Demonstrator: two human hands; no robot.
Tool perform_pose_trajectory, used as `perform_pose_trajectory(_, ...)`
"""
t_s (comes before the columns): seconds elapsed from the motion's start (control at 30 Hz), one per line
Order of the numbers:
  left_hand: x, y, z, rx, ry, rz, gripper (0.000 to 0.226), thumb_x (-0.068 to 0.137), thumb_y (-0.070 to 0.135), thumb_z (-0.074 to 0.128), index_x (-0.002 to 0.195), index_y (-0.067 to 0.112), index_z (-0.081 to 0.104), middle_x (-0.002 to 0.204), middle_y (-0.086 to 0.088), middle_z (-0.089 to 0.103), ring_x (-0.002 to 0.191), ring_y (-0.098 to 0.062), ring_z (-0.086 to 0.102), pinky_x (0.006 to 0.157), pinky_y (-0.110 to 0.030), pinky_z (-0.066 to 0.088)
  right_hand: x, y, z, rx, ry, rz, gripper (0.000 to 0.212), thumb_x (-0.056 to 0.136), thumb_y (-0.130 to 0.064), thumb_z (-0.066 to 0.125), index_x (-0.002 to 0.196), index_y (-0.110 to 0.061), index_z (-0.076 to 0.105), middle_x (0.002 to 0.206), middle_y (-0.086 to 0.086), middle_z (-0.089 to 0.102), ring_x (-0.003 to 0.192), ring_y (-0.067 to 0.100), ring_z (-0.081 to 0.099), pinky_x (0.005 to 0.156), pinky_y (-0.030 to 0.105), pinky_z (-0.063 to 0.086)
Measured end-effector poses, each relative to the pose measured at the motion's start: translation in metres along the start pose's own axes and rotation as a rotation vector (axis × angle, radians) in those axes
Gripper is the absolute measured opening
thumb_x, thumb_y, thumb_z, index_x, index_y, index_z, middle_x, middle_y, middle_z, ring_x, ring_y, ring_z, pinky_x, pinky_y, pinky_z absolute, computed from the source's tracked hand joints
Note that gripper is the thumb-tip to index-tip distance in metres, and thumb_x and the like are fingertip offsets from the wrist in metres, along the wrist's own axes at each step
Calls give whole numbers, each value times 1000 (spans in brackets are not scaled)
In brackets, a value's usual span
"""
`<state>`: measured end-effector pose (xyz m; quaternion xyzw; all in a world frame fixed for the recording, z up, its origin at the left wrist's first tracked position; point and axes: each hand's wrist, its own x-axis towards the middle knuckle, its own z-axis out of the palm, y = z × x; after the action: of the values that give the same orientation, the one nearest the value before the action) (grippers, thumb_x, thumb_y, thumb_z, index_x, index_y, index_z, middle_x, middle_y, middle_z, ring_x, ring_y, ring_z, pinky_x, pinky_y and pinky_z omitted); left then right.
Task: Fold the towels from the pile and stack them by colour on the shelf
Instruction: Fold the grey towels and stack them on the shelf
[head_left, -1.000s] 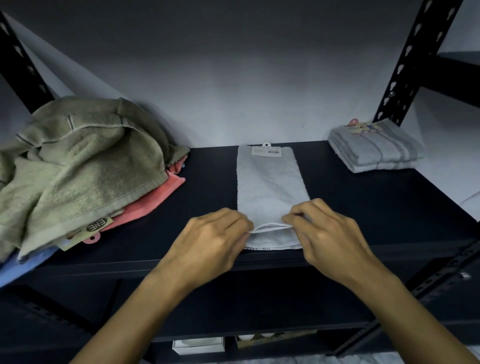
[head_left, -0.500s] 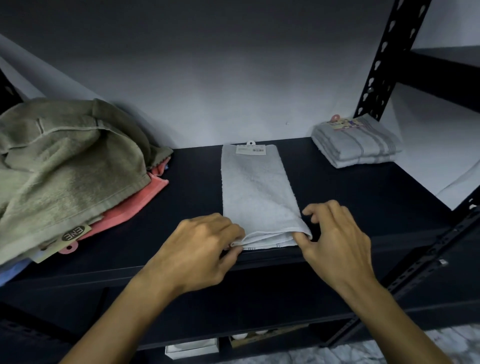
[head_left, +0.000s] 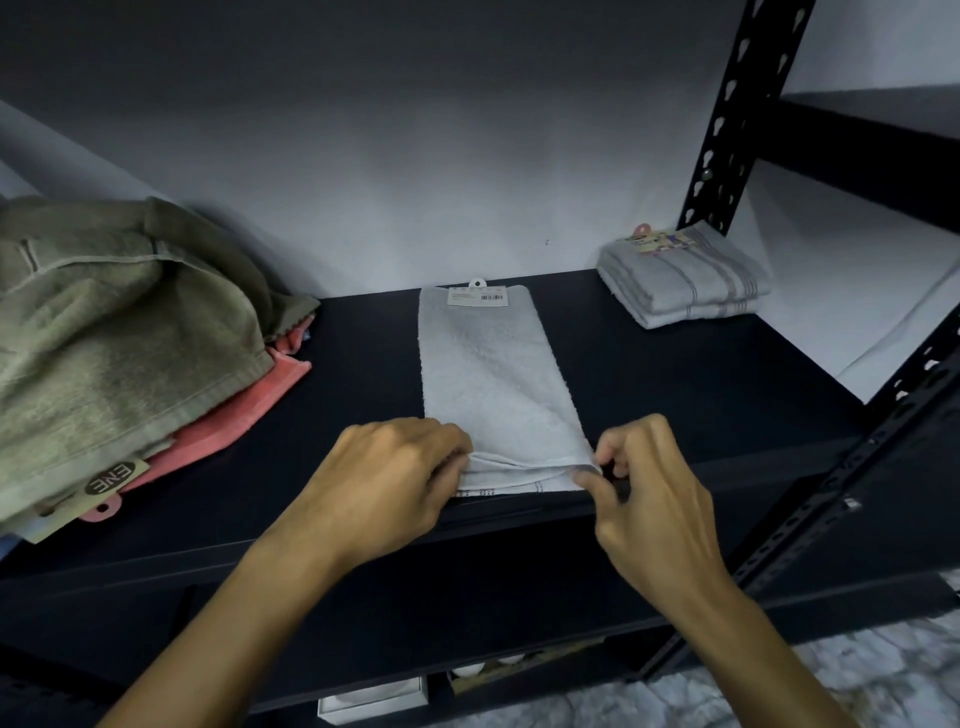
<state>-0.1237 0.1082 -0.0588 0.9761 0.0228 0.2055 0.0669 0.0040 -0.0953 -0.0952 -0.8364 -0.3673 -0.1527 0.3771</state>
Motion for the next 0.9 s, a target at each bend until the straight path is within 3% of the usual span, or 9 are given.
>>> perform_pose_trajectory(0.1, 3, 1, 0, -5, 29, -26, 9, 95, 29, 58, 98, 26, 67, 82, 13, 66, 67, -11, 63, 60, -34, 53, -8, 4, 4, -173, 61, -217, 27, 72, 10, 72, 80, -14, 63, 79, -3, 48, 67, 13, 49, 31, 23, 35)
perform_pose_trajectory(0.17, 4, 1, 1, -19, 67, -25, 17, 96, 31, 53, 100, 23, 67, 84, 11, 67, 67, -14, 64, 60, -36, 54, -8, 3, 6, -262, 87, -241, 24, 70, 9, 73, 80, -13, 70, 70, -2, 46, 62, 14, 45, 35, 17, 27)
perform_pose_trajectory(0.27, 6, 0, 4, -30, 146, -4, 27, 96, 31, 46, 101, 17, 68, 80, 6, 65, 60, -19, 63, 53, -38, 53, -9, 0, 9, -366, 172, -222, 18, 71, 6, 74, 76, -12, 74, 61, -3, 46, 57, 14, 43, 42, 16, 22)
perform_pose_trajectory(0.4, 11, 4, 4, 81, 261, 40, 19, 97, 22, 53, 97, 12, 69, 75, 1, 63, 53, -20, 59, 39, -36, 46, -12, -4, 16, -474, 284, -215, 17, 77, 4, 69, 72, -11, 72, 56, -2, 47, 52, 16, 43, 40, 21, 30)
perform_pose_trajectory(0.57, 23, 5, 1, 191, 359, 85, 13, 97, 17, 59, 93, 12, 71, 74, 1, 65, 55, -17, 60, 35, -33, 42, -12, -8, 19, -472, 315, -178, 2, 82, -12, 75, 81, -12, 74, 71, 1, 59, 61, 18, 52, 41, 19, 33)
perform_pose_trajectory(0.73, 31, 8, 4, 189, 370, 126, 12, 96, 16, 60, 93, 11, 71, 75, 1, 65, 57, -19, 62, 35, -33, 42, -8, -6, 18, -475, 287, -99, 20, 85, -28, 68, 95, -13, 75, 82, 2, 66, 69, 20, 61, 48, 17, 26)
perform_pose_trajectory(0.9, 32, 10, 6, 200, 376, 156, 12, 95, 13, 60, 92, 10, 71, 73, 1, 65, 56, -18, 61, 34, -33, 41, -5, -10, 15, -385, 187, 5, 26, 72, -24, 83, 93, -12, 76, 70, 1, 57, 62, 20, 56, 43, 17, 29)
